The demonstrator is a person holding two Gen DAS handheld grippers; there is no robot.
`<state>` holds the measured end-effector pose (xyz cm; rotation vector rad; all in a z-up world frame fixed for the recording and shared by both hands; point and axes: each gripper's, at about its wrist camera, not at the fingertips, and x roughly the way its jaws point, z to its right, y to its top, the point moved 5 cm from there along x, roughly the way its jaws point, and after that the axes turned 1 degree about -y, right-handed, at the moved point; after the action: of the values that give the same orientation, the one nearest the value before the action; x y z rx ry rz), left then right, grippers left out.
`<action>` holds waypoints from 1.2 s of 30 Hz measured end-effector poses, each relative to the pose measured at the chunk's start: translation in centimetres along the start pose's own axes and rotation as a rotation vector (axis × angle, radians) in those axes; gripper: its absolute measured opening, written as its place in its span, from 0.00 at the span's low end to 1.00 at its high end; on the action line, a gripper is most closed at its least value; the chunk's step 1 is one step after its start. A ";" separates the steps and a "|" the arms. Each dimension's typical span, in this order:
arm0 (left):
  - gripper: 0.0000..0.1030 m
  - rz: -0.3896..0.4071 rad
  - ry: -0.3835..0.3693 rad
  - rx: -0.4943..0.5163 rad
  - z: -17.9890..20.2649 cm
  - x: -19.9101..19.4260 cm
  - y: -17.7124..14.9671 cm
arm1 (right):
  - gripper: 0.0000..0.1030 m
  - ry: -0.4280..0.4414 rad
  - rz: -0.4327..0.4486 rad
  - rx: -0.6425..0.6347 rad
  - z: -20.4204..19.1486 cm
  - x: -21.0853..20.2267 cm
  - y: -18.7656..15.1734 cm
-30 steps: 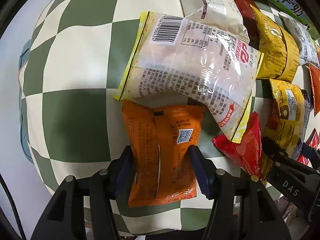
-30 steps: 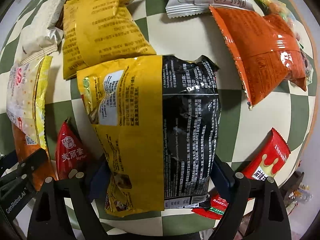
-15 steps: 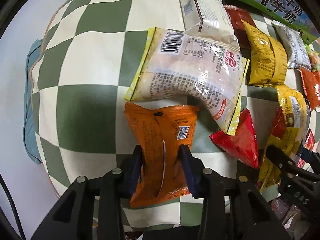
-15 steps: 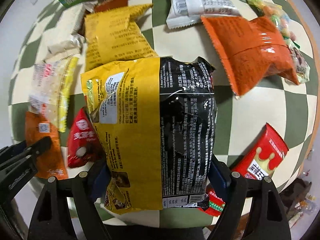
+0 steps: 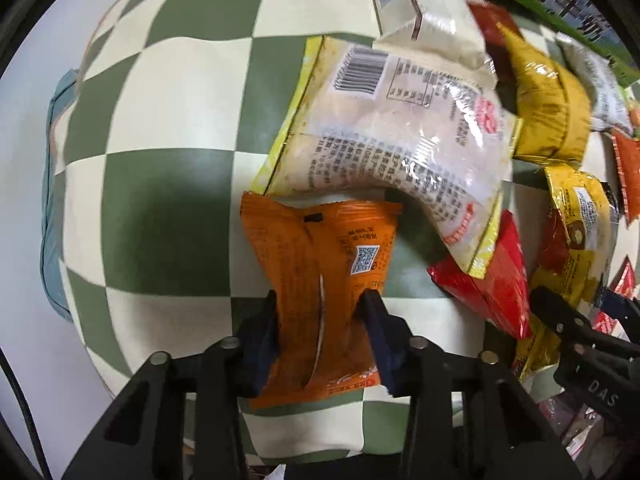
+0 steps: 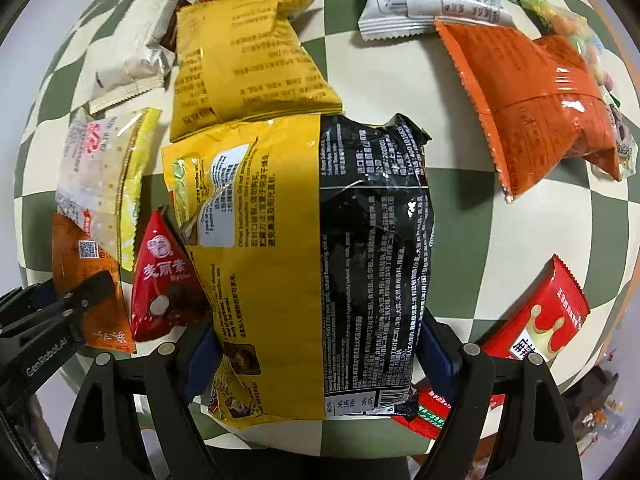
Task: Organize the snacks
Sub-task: 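Carry both packets into the cardboard box and open both grippers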
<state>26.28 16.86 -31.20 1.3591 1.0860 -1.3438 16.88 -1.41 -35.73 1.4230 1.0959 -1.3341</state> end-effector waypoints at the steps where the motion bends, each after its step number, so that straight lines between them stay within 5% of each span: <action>1: 0.33 0.002 -0.011 -0.009 -0.1 -0.7 -0.6 | 0.84 0.006 0.005 0.001 -0.1 -0.1 -0.4; 14: 0.31 0.101 -0.174 -0.078 -4.1 -12.6 -0.8 | 0.84 0.170 0.105 -0.013 0.6 -7.1 -0.1; 18: 0.31 0.180 -0.247 -0.064 -1.7 -18.7 0.4 | 0.84 0.213 0.176 -0.018 1.4 -12.1 2.7; 19: 0.31 0.199 -0.259 -0.056 2.7 -17.8 0.6 | 0.84 0.221 0.198 -0.018 1.6 -13.6 3.7; 28: 0.32 0.301 -0.354 0.002 13.7 -20.5 15.9 | 0.84 0.212 0.369 -0.015 7.0 -23.0 18.0; 36: 0.32 0.229 -0.320 0.007 17.1 -17.1 29.9 | 0.84 0.126 0.287 -0.033 9.4 -19.2 32.7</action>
<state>51.85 -5.73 -13.32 1.1831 0.6900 -1.3381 45.84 -18.75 -16.10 1.5899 0.9459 -1.0304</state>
